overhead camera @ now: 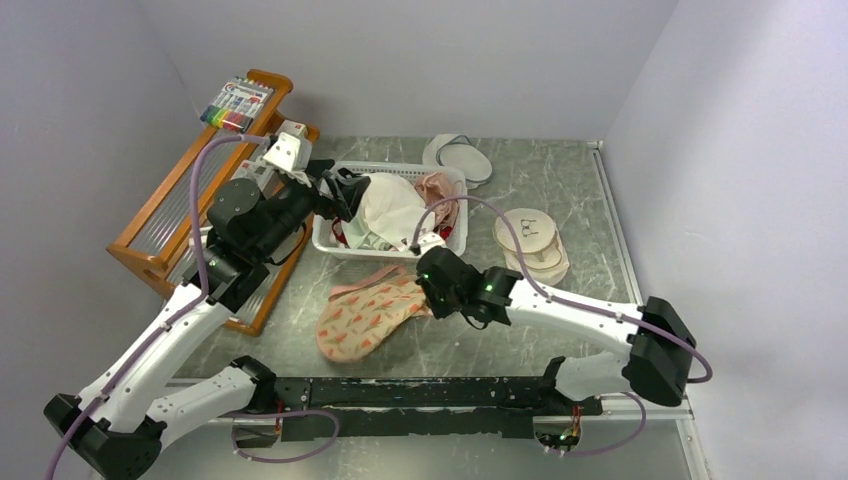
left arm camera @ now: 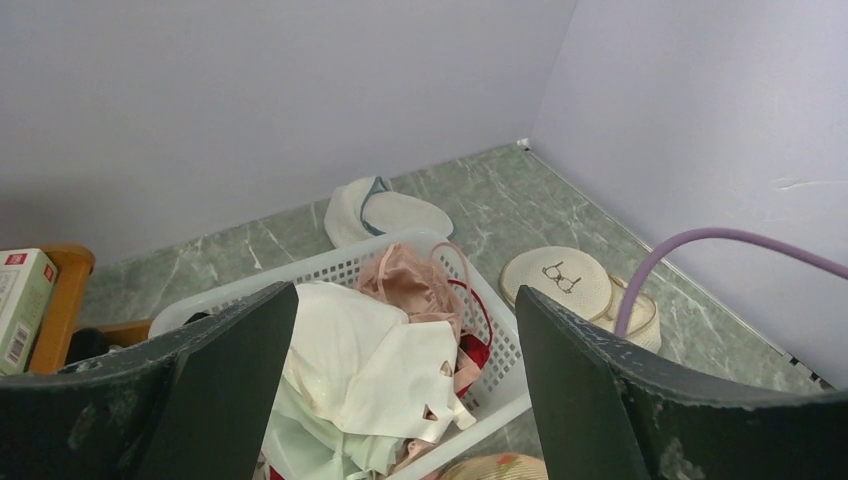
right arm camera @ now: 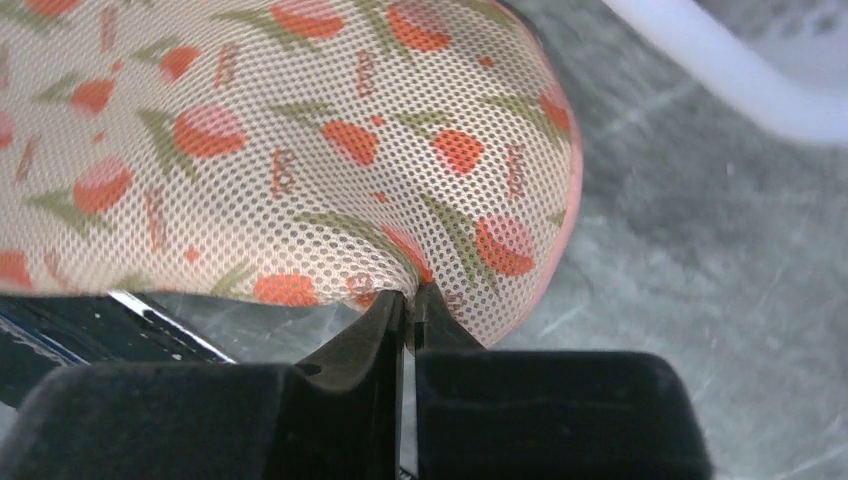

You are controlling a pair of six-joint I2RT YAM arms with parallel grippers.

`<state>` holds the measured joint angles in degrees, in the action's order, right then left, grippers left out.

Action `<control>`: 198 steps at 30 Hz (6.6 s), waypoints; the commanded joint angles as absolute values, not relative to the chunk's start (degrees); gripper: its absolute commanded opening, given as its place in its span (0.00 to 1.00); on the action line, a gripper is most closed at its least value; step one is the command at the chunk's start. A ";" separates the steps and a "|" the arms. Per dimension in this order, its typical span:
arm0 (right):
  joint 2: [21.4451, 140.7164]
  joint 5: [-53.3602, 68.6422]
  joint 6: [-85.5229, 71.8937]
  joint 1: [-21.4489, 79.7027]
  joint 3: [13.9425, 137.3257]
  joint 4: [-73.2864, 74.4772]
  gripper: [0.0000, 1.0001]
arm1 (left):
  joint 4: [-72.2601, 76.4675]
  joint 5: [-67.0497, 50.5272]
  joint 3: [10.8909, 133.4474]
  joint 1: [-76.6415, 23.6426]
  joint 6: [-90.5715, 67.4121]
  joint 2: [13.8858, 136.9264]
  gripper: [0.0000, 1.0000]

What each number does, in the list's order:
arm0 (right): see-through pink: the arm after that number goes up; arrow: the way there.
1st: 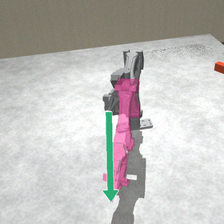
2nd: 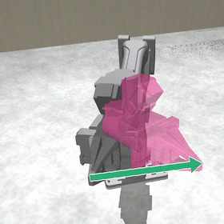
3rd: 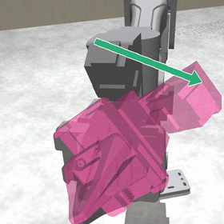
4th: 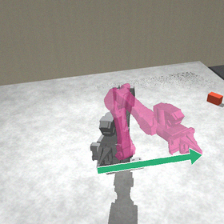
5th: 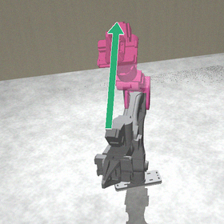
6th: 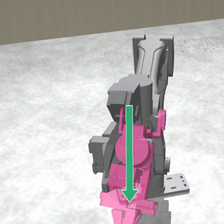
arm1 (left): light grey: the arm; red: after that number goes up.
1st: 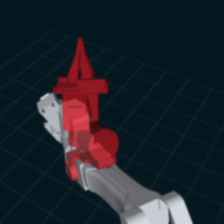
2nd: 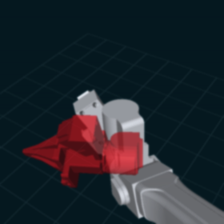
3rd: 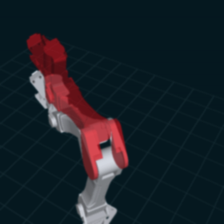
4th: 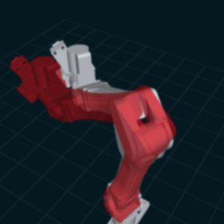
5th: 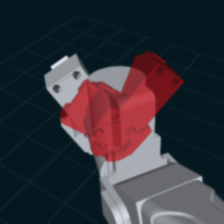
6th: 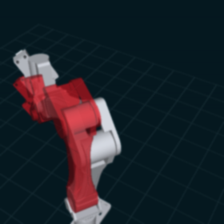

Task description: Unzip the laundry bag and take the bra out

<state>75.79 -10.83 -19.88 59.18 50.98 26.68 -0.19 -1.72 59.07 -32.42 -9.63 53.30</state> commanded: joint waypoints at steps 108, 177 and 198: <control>28.18 30.52 -39.88 28.53 20.11 18.15 0.37 | 12.48 1.77 44.85 -71.20 19.51 79.79 0.07; 31.40 32.23 -40.06 28.50 10.44 0.31 0.20 | 9.76 -1.05 45.91 -69.17 19.33 76.62 0.07; 37.28 29.94 -40.17 28.50 11.65 -8.36 0.15 | 11.11 -2.72 45.87 -66.80 18.83 77.32 0.07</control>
